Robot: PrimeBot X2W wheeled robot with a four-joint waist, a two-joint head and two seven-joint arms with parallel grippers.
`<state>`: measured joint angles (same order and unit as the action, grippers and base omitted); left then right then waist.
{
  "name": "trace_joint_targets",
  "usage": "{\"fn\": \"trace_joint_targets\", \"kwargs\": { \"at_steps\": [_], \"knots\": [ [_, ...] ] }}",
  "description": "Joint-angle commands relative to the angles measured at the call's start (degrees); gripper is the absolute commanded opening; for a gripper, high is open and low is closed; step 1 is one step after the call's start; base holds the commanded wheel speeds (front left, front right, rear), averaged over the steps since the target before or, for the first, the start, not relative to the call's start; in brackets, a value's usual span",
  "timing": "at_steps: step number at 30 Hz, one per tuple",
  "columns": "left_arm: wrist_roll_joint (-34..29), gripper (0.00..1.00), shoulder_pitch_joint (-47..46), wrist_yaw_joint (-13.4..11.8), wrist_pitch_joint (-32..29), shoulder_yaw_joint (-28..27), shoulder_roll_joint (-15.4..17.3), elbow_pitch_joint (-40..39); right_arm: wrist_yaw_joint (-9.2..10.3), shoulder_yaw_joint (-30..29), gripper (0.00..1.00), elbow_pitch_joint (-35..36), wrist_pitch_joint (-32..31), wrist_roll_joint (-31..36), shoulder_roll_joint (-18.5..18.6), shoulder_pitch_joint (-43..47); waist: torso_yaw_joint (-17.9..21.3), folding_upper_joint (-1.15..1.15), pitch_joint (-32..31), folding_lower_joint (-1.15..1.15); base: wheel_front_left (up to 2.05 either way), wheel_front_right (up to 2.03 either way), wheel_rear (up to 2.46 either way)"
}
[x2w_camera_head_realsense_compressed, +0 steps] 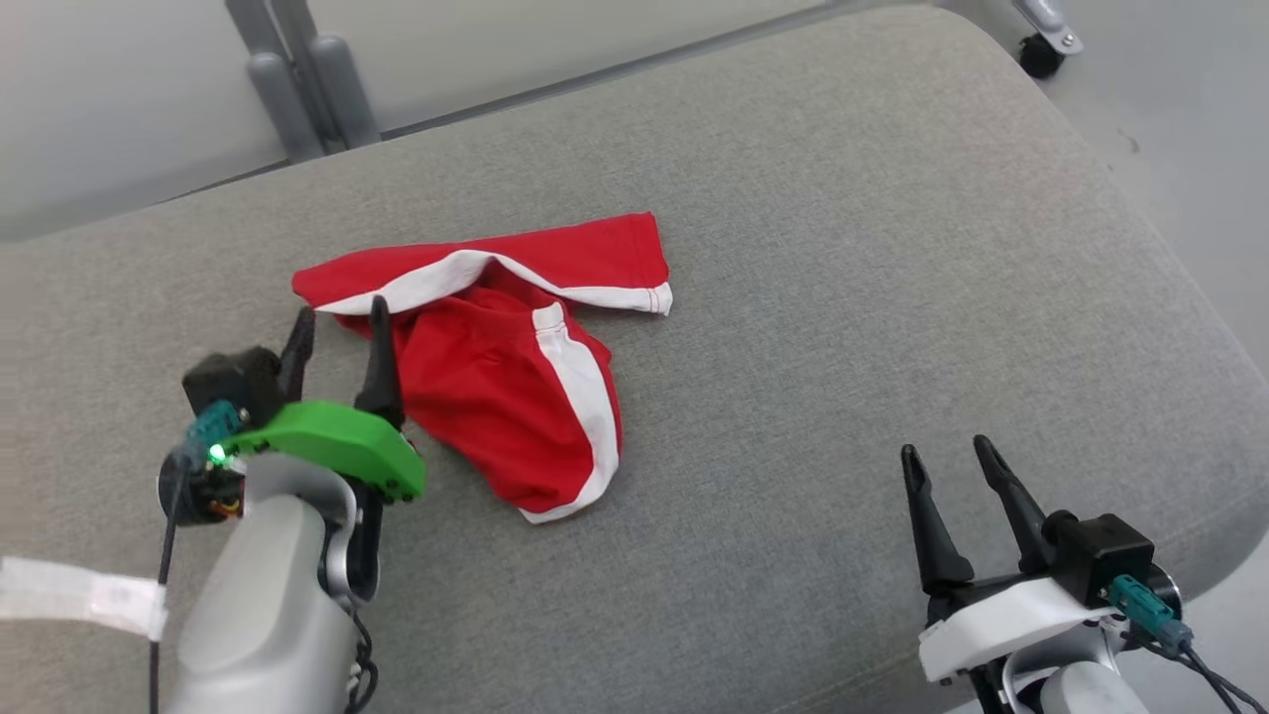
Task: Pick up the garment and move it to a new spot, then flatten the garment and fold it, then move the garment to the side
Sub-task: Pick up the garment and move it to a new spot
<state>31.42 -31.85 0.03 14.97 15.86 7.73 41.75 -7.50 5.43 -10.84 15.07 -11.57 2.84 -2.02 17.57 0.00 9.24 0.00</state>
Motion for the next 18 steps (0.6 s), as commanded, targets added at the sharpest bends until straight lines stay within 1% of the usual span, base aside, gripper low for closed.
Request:
{"fn": "trace_joint_targets", "kwargs": {
  "at_steps": [1,5,7,12,14,18],
  "knots": [
    [-1.54,1.00,3.29,-0.49,0.24,-0.46,-0.38,-3.39,0.02,-0.68,1.00,0.59,0.17,0.86,0.10,0.75,-4.02,0.00,-3.25,0.00,0.00,0.00,0.00],
    [-5.91,1.00,13.45,-1.70,0.23,-1.52,-1.10,-13.33,0.02,-3.00,1.00,1.74,0.17,2.31,0.39,2.23,-7.47,0.00,-5.08,0.00,0.00,0.00,0.00],
    [-7.74,1.00,17.86,-1.82,0.25,-1.71,-1.50,-17.74,0.03,-4.18,1.00,2.30,0.16,2.78,0.92,2.72,-9.23,0.00,-5.76,0.00,0.00,0.00,0.00],
    [-13.32,1.00,27.79,-3.50,0.25,-4.29,-2.10,-26.03,0.02,-6.64,1.00,3.23,0.16,3.46,1.72,3.73,-12.73,0.00,-7.38,0.00,0.00,0.00,0.00],
    [-15.09,1.00,30.86,-3.69,0.25,-5.84,-2.65,-28.85,0.02,-7.63,1.00,3.53,0.16,3.70,1.74,4.39,-14.04,0.00,-7.90,0.00,0.00,0.00,0.00],
    [-17.32,1.00,35.88,-2.80,0.25,-9.20,-3.63,-32.44,0.02,-8.20,1.00,3.72,0.17,4.29,1.50,5.27,-16.13,0.00,-8.76,0.00,0.00,0.00,0.00]
  ]
}}
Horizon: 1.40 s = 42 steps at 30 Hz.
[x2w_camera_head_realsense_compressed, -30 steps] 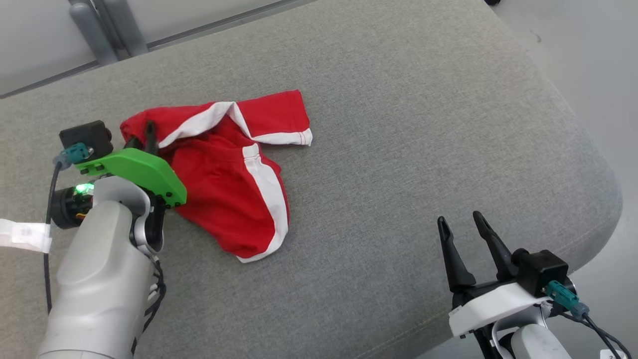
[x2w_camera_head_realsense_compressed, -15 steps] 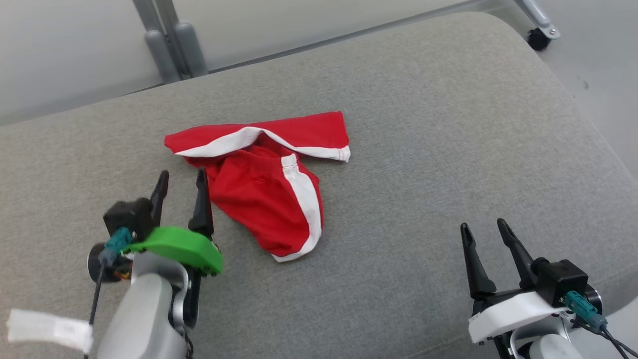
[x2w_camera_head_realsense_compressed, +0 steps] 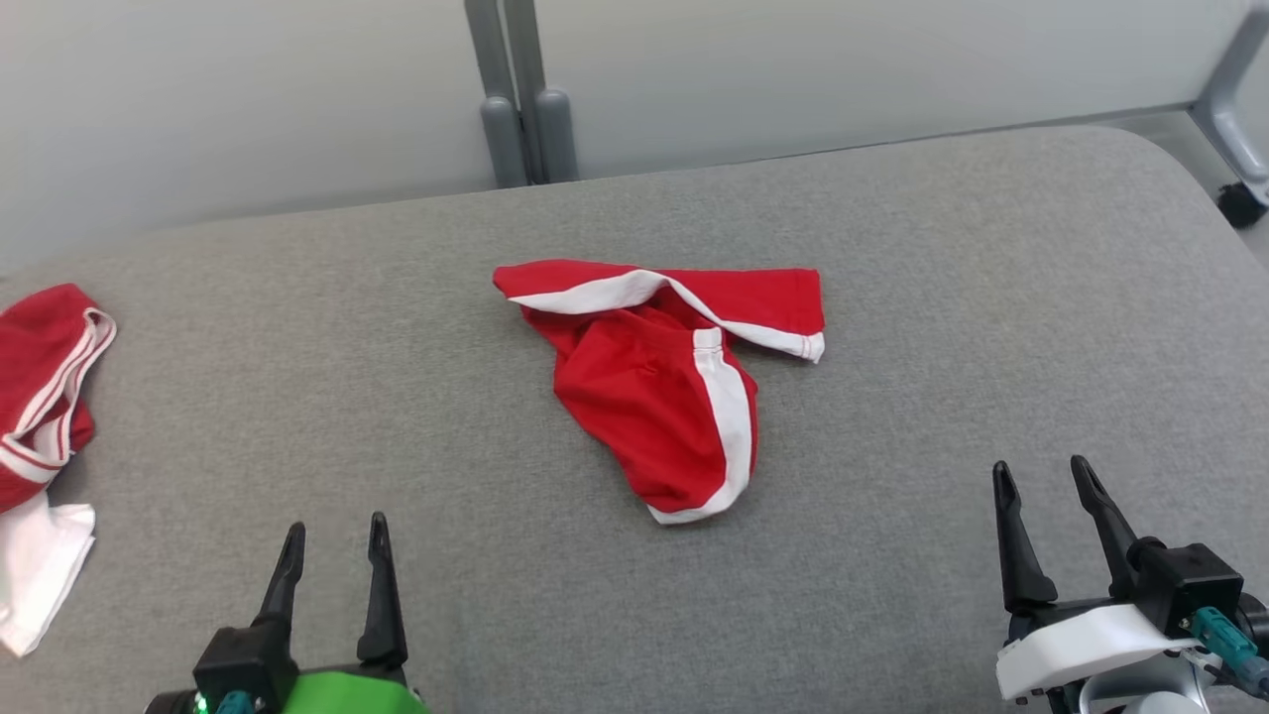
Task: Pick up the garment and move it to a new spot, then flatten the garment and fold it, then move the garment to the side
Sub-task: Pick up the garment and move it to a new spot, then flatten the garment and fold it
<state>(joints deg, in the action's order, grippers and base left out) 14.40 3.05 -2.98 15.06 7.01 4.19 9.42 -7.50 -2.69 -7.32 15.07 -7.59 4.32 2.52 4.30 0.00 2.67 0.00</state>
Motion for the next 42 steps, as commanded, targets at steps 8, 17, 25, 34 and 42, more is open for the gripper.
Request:
{"fn": "trace_joint_targets", "kwargs": {
  "at_steps": [8,17,25,34,42],
  "knots": [
    [-4.22,1.00,5.99,3.26,0.17,-5.76,-0.98,-2.23,0.03,-0.36,1.00,-0.47,0.16,0.60,-0.51,1.73,-5.06,0.00,-2.84,0.00,0.00,0.00,0.00],
    [-5.09,1.00,5.58,4.88,0.18,-8.29,-1.28,-2.11,0.03,0.37,1.00,-0.94,0.16,0.87,-0.53,1.50,-5.62,0.00,-2.83,0.00,0.00,0.00,0.00],
    [-4.70,1.00,5.19,5.71,0.18,-7.97,-1.28,-1.77,0.03,0.85,1.00,-0.94,0.16,1.05,-0.58,1.38,-4.93,0.00,-2.77,0.00,0.00,0.00,0.00],
    [-4.61,1.00,-0.76,8.77,0.18,-3.93,-1.28,-1.05,0.03,2.07,1.00,-1.19,0.16,1.00,-0.01,0.07,-2.93,0.00,-1.84,0.00,0.00,0.00,0.00],
    [-4.23,1.00,-18.98,10.46,-0.81,12.46,-0.85,6.32,0.03,4.69,1.00,-1.00,0.16,0.74,-0.05,-2.85,3.29,0.00,0.84,0.00,0.00,0.00,0.00]
  ]
}}
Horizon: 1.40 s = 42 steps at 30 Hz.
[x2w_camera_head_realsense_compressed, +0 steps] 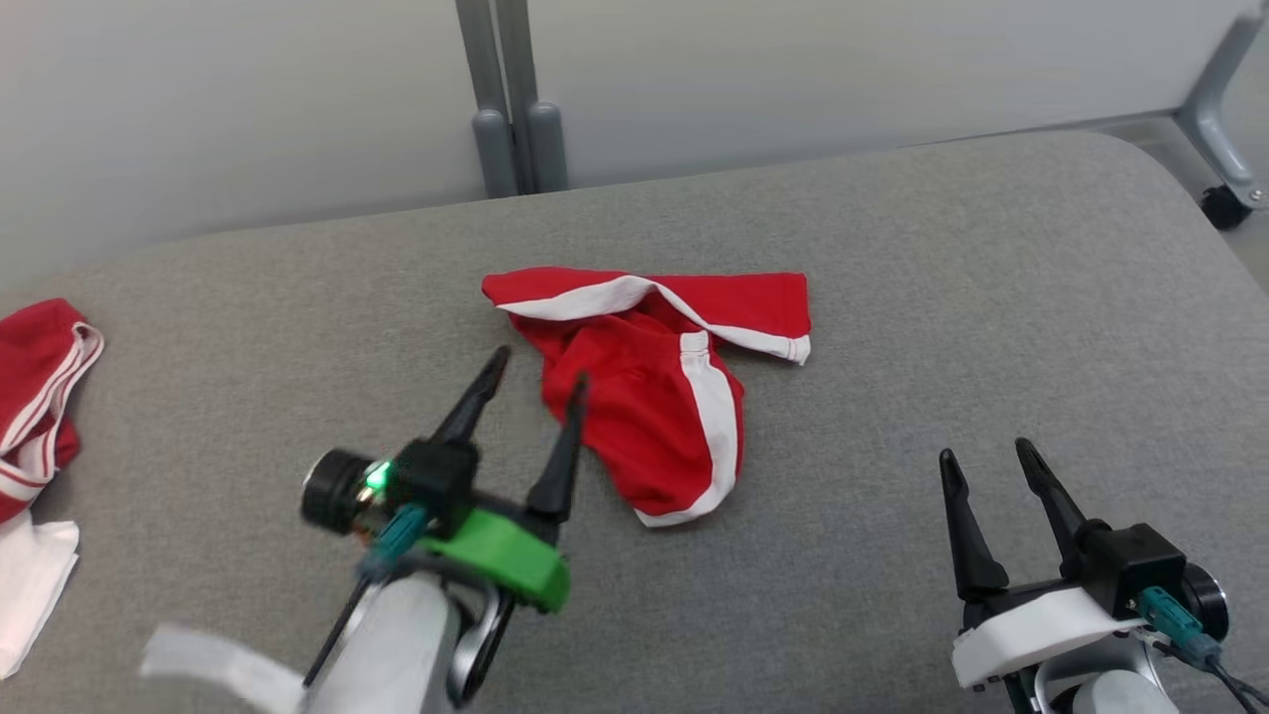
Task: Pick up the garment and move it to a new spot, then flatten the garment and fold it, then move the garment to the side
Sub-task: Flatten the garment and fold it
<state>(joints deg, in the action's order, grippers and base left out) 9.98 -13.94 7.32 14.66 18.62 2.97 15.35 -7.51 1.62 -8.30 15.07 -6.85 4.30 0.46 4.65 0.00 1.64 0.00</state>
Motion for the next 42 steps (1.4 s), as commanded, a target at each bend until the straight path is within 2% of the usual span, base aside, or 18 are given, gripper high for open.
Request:
{"fn": "trace_joint_targets", "kwargs": {
  "at_steps": [1,6,13,16,30,31,32,33,38,42],
  "knots": [
    [0.85,1.00,-4.64,0.18,-1.43,3.82,0.76,1.85,0.04,0.49,1.00,-0.09,0.16,-0.08,-0.07,-1.10,3.78,0.00,2.29,0.00,0.00,0.00,0.00],
    [5.25,1.00,-18.57,0.10,-8.19,14.20,2.76,9.59,0.04,1.56,1.00,0.00,0.16,-0.67,-0.68,-2.91,9.56,0.00,5.49,0.00,0.00,0.00,0.00],
    [9.75,1.00,-30.12,0.10,-17.88,22.31,5.72,21.93,0.04,2.07,1.00,-0.53,0.16,-1.27,-1.16,-3.40,15.15,0.00,9.13,0.00,0.00,0.00,0.00],
    [10.90,1.00,-32.74,0.12,-21.13,24.32,6.53,27.05,0.04,1.10,1.00,-0.37,0.16,-1.41,-1.30,-3.14,15.94,0.00,9.84,0.00,0.00,0.00,0.00],
    [14.76,1.00,-37.57,0.11,-26.00,29.29,5.99,39.32,0.04,1.61,1.00,-0.57,0.16,-2.91,-1.36,-4.71,15.34,0.00,10.86,0.00,0.00,0.00,0.00],
    [15.06,0.50,-37.29,0.11,-26.63,29.61,5.85,40.05,0.04,1.54,1.00,-0.56,0.16,-2.97,-1.36,-4.62,15.30,0.00,10.76,0.00,0.00,0.00,0.00],
    [15.85,0.20,-36.84,0.12,-27.28,29.84,5.57,40.43,0.04,1.37,1.00,-0.54,0.16,-2.98,-1.37,-4.43,15.22,0.00,10.64,0.00,0.00,0.00,0.00],
    [16.66,0.00,-36.43,0.12,-27.73,30.32,5.20,40.50,0.04,0.99,1.00,-0.57,0.16,-2.98,-1.36,-3.99,15.03,0.00,10.48,0.00,0.00,0.00,0.00],
    [21.29,0.00,-35.42,0.12,-30.05,32.03,5.61,39.52,0.04,0.03,1.00,-0.97,0.16,-2.95,-1.37,-2.87,14.12,0.00,9.66,0.00,0.00,0.00,0.00],
    [25.14,0.00,-36.18,-0.11,-26.06,28.83,5.05,37.48,0.04,-0.29,1.00,-0.86,0.16,-3.26,-1.37,-2.78,13.33,0.00,9.05,0.00,0.00,0.00,0.00]
  ]
}}
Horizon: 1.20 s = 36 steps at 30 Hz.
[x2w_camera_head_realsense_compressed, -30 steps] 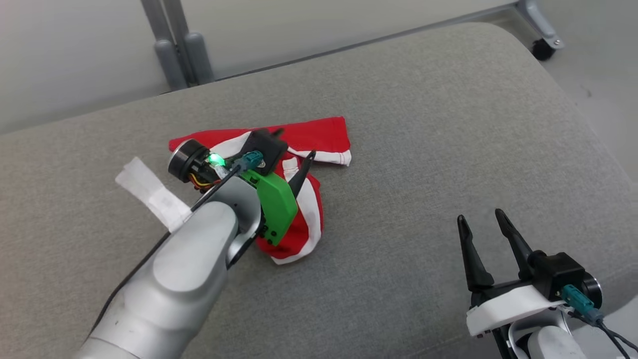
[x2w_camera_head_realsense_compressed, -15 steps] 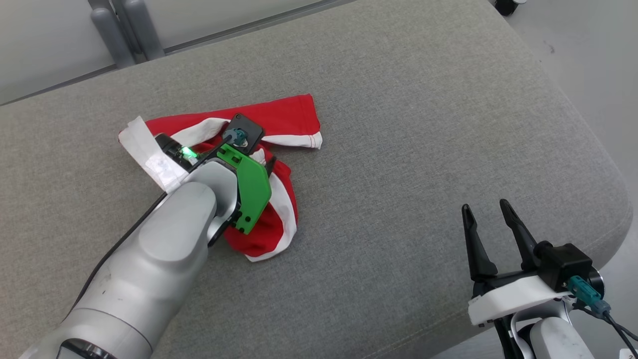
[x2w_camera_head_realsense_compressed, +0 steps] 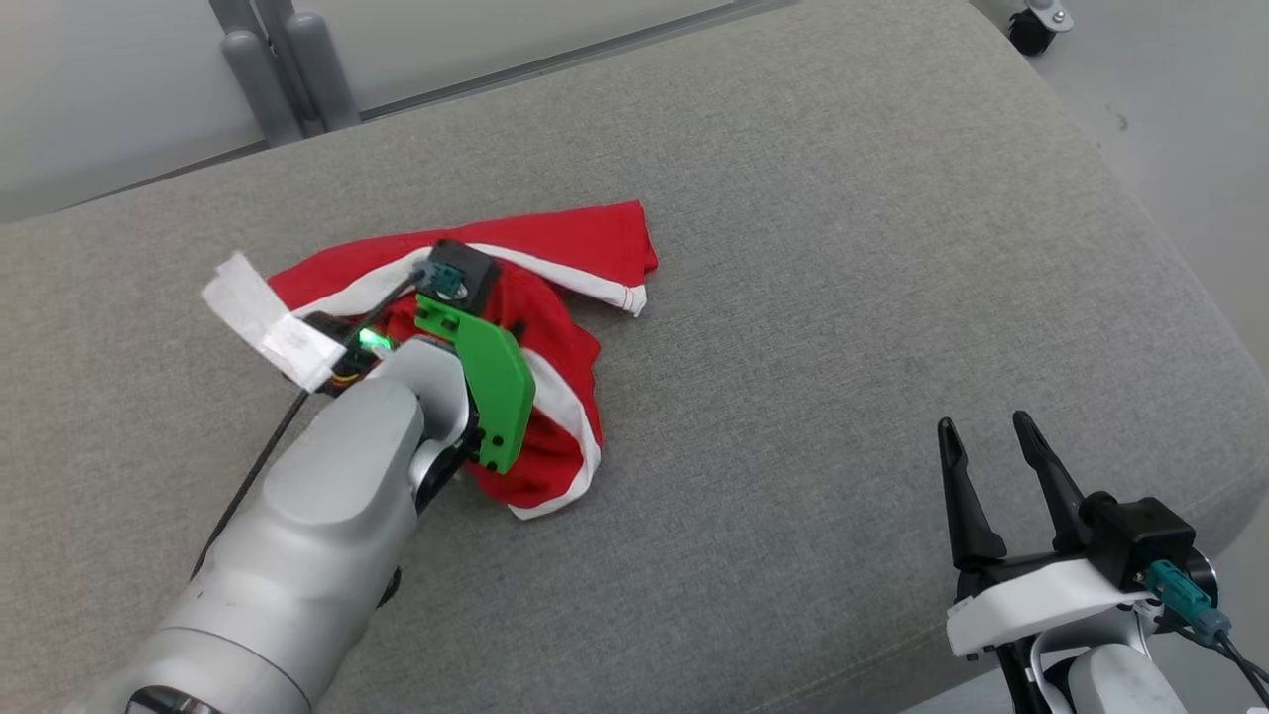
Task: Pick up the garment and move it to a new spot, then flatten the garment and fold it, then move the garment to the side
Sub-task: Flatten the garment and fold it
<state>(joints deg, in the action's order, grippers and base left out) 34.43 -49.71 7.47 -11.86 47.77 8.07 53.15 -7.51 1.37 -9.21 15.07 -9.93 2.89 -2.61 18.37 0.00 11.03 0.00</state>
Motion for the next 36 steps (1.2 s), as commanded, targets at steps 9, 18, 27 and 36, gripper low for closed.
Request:
{"fn": "trace_joint_targets", "kwargs": {
  "at_steps": [9,18,27,36],
  "knots": [
    [7.12,0.00,-4.54,-5.56,15.16,-9.98,-3.70,-8.24,0.04,0.89,1.00,-0.35,0.16,-0.55,0.02,0.17,-1.35,0.00,-1.58,0.00,0.00,0.00,0.00],
    [10.21,0.00,-8.05,-10.68,25.97,-14.79,-5.09,-11.62,0.04,2.24,1.00,-1.16,0.16,-0.79,0.04,0.09,-0.42,0.00,-1.94,0.00,0.00,0.00,0.00],
    [23.60,0.00,7.77,-2.42,20.69,-7.28,-4.72,-20.19,0.04,-0.21,1.00,-1.00,0.16,-1.39,0.04,2.30,-2.10,0.00,-3.08,0.00,0.00,0.00,0.00],
    [26.53,0.00,27.06,-4.59,19.44,-8.41,8.62,-29.46,0.04,-1.80,1.00,-1.39,0.16,-0.42,0.04,5.10,-8.72,0.00,-5.12,0.00,0.00,0.00,0.00]
  ]
}}
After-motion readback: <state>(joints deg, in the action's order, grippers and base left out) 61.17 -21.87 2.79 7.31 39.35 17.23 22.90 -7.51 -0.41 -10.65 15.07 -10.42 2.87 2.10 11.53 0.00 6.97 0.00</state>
